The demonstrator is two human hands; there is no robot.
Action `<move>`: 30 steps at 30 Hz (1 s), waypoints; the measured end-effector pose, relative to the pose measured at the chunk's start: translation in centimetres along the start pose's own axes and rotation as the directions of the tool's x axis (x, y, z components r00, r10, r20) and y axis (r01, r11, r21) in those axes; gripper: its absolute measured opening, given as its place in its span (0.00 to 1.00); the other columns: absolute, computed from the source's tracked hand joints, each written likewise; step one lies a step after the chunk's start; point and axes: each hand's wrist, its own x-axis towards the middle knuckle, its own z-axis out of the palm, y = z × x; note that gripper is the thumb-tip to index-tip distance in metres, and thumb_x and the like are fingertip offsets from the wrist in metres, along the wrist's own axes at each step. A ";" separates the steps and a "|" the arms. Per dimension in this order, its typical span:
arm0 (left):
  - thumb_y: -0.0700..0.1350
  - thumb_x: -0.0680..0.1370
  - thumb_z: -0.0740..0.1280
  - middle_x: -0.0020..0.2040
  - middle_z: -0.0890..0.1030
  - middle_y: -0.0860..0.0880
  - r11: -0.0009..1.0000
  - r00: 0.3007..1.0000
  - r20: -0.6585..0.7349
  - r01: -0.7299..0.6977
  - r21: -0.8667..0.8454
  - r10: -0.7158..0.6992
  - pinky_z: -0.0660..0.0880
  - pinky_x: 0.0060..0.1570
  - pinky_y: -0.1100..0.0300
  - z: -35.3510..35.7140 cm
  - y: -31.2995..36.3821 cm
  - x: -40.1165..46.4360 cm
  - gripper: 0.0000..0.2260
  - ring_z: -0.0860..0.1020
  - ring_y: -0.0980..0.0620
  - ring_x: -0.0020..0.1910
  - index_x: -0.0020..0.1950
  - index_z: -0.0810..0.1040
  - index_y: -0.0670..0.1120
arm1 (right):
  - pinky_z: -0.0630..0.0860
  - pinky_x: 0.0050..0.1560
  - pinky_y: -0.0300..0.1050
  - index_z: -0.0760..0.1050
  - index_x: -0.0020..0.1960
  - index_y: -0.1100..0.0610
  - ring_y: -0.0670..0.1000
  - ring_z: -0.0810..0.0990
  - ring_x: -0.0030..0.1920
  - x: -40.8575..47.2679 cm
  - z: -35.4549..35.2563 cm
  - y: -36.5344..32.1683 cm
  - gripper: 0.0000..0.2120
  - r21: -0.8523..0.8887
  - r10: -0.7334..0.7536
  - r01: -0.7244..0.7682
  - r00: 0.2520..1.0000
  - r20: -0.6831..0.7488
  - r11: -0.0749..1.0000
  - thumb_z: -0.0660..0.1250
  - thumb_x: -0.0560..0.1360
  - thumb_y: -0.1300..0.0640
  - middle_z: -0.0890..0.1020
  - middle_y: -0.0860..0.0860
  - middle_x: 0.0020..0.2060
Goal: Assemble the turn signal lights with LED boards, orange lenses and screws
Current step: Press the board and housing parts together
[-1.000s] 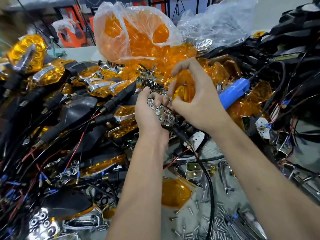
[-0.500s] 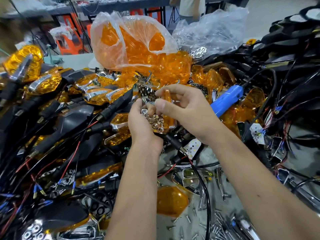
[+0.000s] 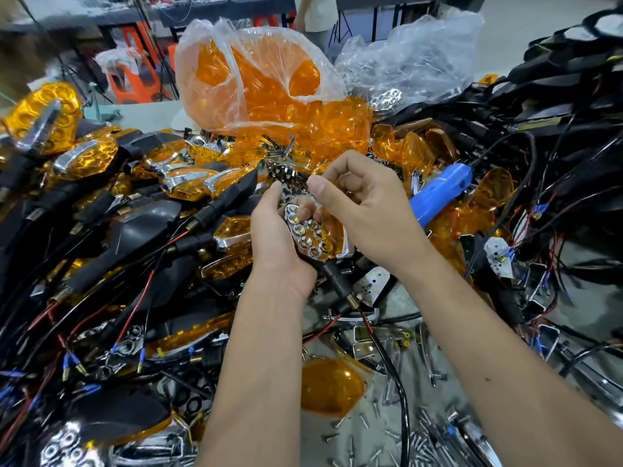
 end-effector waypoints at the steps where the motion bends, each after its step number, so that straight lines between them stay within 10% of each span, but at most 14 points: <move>1: 0.59 0.83 0.63 0.41 0.78 0.43 1.000 1.000 0.011 -0.003 0.011 0.003 0.79 0.46 0.50 0.0 0.0 -0.1 0.23 0.80 0.43 0.45 0.37 0.80 0.43 | 0.82 0.38 0.50 0.75 0.47 0.59 0.55 0.85 0.36 0.1 -0.1 -0.1 0.10 0.002 -0.005 0.005 1.000 0.001 1.000 0.70 0.82 0.53 0.86 0.45 0.35; 10: 0.61 0.82 0.64 0.44 0.88 0.45 0.990 0.999 -0.013 -0.040 0.135 0.042 0.83 0.35 0.51 0.3 -0.6 -0.4 0.19 0.88 0.44 0.43 0.61 0.82 0.47 | 0.81 0.42 0.61 0.79 0.46 0.62 0.59 0.85 0.39 -0.1 0.0 -0.9 0.10 -0.073 -0.055 0.053 0.998 -0.024 0.996 0.73 0.79 0.56 0.84 0.56 0.36; 17: 0.65 0.82 0.61 0.66 0.81 0.43 0.981 0.998 -0.029 -0.050 0.188 0.057 0.81 0.59 0.44 0.8 -0.9 -0.7 0.26 0.82 0.43 0.63 0.71 0.77 0.48 | 0.62 0.35 0.34 0.76 0.43 0.61 0.44 0.68 0.31 -0.4 1.3 -1.4 0.12 -0.262 -0.199 0.167 0.975 -0.101 0.950 0.71 0.81 0.55 0.75 0.50 0.33; 23: 0.57 0.86 0.61 0.42 0.88 0.51 0.936 0.977 -0.018 -0.199 0.289 0.213 0.82 0.36 0.58 1.6 -1.5 -0.2 0.17 0.87 0.54 0.42 0.49 0.85 0.50 | 0.64 0.43 0.36 0.75 0.44 0.61 0.49 0.70 0.40 -0.4 1.3 -0.7 0.09 -0.420 -0.242 0.146 0.953 -0.184 0.896 0.66 0.83 0.61 0.74 0.51 0.40; 30: 0.71 0.82 0.52 0.45 0.85 0.45 0.913 0.967 0.175 -0.234 0.333 0.183 0.84 0.50 0.46 2.8 -1.0 -0.4 0.33 0.86 0.46 0.47 0.54 0.80 0.43 | 0.71 0.46 0.46 0.72 0.51 0.62 0.50 0.72 0.42 -0.1 0.5 -0.4 0.07 -0.297 -0.104 0.035 0.970 -0.220 0.954 0.60 0.85 0.59 0.74 0.51 0.42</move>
